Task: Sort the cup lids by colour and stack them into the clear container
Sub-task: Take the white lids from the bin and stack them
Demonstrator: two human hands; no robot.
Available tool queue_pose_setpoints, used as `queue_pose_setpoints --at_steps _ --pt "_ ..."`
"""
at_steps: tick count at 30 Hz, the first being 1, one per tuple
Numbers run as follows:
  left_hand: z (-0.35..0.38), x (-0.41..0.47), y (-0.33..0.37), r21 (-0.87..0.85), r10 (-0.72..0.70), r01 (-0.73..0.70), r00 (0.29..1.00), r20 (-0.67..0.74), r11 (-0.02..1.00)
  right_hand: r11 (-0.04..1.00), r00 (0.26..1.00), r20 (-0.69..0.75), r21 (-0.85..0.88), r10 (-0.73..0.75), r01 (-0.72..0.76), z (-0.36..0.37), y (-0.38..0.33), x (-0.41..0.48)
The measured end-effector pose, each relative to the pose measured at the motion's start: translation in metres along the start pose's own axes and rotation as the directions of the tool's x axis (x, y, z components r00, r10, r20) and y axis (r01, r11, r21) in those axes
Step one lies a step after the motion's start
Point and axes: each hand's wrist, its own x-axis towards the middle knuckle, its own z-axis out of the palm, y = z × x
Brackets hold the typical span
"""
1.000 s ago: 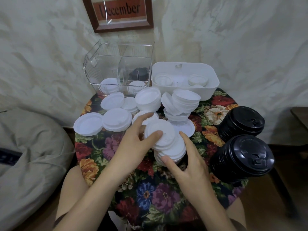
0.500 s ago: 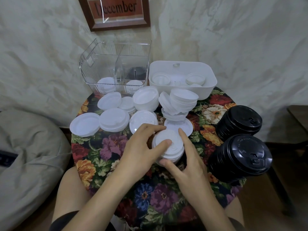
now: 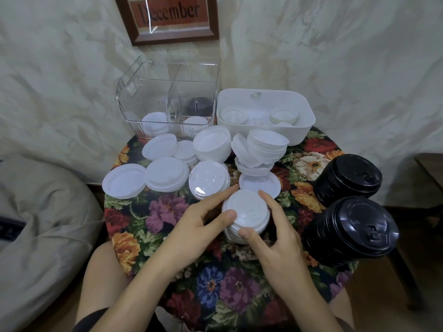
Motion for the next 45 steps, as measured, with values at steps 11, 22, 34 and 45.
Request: queue_pose_setpoints --at_steps 11,22,34,45 --pt "0.000 0.002 -0.003 -0.056 -0.013 0.014 1.000 0.021 0.998 1.000 1.000 0.000 -0.013 -0.022 0.022 0.003 0.001 0.002" --pt "-0.018 0.041 0.032 0.080 0.087 -0.074 0.980 -0.177 0.994 1.000 1.000 -0.013 -0.028 -0.002 0.001 -0.001 0.002 -0.006" --pt "0.009 0.272 0.078 0.572 0.011 -0.060 0.996 0.088 0.818 0.995 1.000 0.013 -0.100 -0.010 0.011 -0.002 0.002 0.001" --pt "0.017 0.328 0.050 0.701 -0.219 0.045 0.963 0.160 0.712 0.992 0.999 -0.005 -0.123 -0.034 0.033 -0.003 0.002 0.005"
